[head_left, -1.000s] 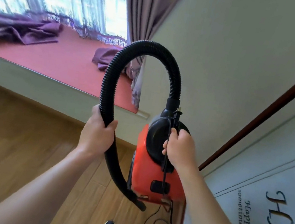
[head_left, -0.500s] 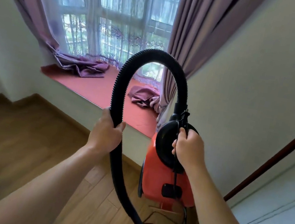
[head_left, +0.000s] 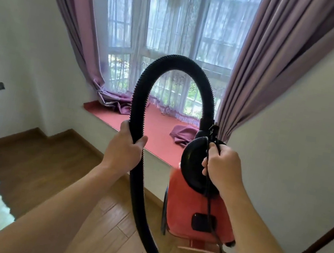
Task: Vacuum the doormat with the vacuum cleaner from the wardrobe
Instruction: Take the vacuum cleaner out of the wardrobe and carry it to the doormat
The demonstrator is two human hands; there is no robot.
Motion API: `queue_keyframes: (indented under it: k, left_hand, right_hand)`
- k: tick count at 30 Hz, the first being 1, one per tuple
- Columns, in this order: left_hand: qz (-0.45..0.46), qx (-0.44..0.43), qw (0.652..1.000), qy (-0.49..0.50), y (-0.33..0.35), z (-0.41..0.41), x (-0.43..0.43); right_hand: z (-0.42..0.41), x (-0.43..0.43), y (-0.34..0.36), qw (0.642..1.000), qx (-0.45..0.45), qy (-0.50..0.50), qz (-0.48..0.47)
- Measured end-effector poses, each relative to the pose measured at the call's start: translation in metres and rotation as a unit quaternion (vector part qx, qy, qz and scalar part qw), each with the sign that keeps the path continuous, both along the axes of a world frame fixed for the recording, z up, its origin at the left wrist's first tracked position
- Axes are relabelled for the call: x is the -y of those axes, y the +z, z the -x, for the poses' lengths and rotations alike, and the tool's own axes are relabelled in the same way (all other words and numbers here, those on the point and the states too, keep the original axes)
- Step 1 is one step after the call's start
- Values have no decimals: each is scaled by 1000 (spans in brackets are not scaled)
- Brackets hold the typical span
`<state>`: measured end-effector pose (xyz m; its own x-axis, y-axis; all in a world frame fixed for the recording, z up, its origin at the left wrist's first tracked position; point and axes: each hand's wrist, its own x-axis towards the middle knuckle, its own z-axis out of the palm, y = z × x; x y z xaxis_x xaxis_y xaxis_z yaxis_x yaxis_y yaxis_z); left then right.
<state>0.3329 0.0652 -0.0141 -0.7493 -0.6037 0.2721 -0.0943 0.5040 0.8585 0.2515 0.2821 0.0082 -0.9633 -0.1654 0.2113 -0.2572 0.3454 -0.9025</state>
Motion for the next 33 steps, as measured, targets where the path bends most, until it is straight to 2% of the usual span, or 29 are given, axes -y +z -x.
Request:
queue_keyframes:
  k: [7,13,18,25,33]
  left_hand:
    - [9,-42,998,48,23,-45,49]
    - [17,-48,985,163,36,-86,96]
    - [37,-52,964,257,42,-120,115]
    - [57,-48,909,409,48,-197,127]
    - [62,-25,823,564,55,-318,105]
  right_hand:
    - [-26,70,21,994,11,87,58]
    - [-34,133,31,984,5,172,52]
    - [-36,188,44,961,18,266,73]
    - [-69,260,58,914,-8,402,51]
    - [-173,313,63,833,-12,553,27]
